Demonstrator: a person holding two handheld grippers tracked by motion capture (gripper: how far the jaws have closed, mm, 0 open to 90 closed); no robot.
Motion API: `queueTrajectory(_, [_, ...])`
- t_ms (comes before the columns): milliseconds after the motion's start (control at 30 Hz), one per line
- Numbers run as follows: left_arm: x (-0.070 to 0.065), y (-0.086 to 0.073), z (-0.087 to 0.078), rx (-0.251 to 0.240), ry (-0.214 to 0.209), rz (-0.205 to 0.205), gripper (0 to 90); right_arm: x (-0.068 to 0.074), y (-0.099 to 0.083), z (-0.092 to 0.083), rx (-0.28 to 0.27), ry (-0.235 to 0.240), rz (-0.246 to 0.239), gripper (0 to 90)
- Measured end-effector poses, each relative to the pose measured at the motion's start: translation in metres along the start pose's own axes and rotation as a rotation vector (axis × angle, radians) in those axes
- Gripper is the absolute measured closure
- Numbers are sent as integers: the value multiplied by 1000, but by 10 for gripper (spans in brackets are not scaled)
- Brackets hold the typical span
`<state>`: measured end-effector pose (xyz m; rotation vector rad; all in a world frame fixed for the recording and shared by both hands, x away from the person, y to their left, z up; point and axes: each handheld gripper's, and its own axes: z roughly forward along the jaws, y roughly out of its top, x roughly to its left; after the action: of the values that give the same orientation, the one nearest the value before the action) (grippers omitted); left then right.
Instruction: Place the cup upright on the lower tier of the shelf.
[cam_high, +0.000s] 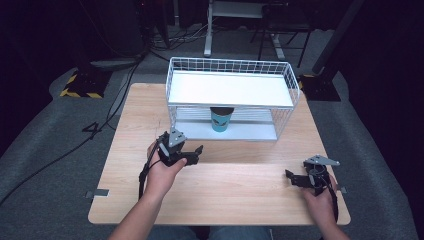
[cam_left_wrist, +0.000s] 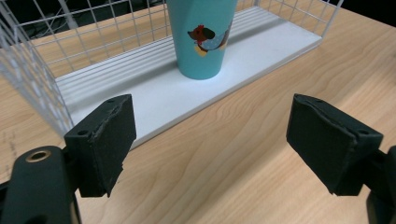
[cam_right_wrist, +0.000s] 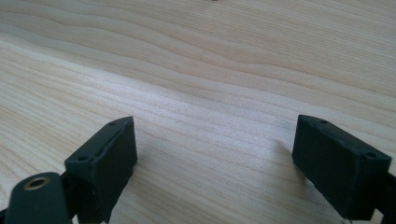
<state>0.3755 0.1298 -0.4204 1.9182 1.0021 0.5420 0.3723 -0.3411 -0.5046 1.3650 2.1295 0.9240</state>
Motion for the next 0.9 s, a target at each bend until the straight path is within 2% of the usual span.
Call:
queueTrajectory(333, [-1,-14,-30,-3,-11,5,171,0,0,0,0,0,-1,141])
queueTrajectory(367, [0,-17,-36,-6,-7,9,171,0,0,0,0,0,0,141])
queueTrajectory(500, [3,-24,-46,3,-4,29,173,0,0,0,-1,1,-1,141])
queueTrajectory(633, [9,-38,-59,22,-25,3,178,0,0,0,-1,1,-2,141])
queueTrajectory(800, [14,-51,-66,42,-14,12,177,0,0,0,0,0,-1,141])
queueTrajectory(900, [17,-65,-70,55,-6,8,176,0,0,0,0,0,-1,141])
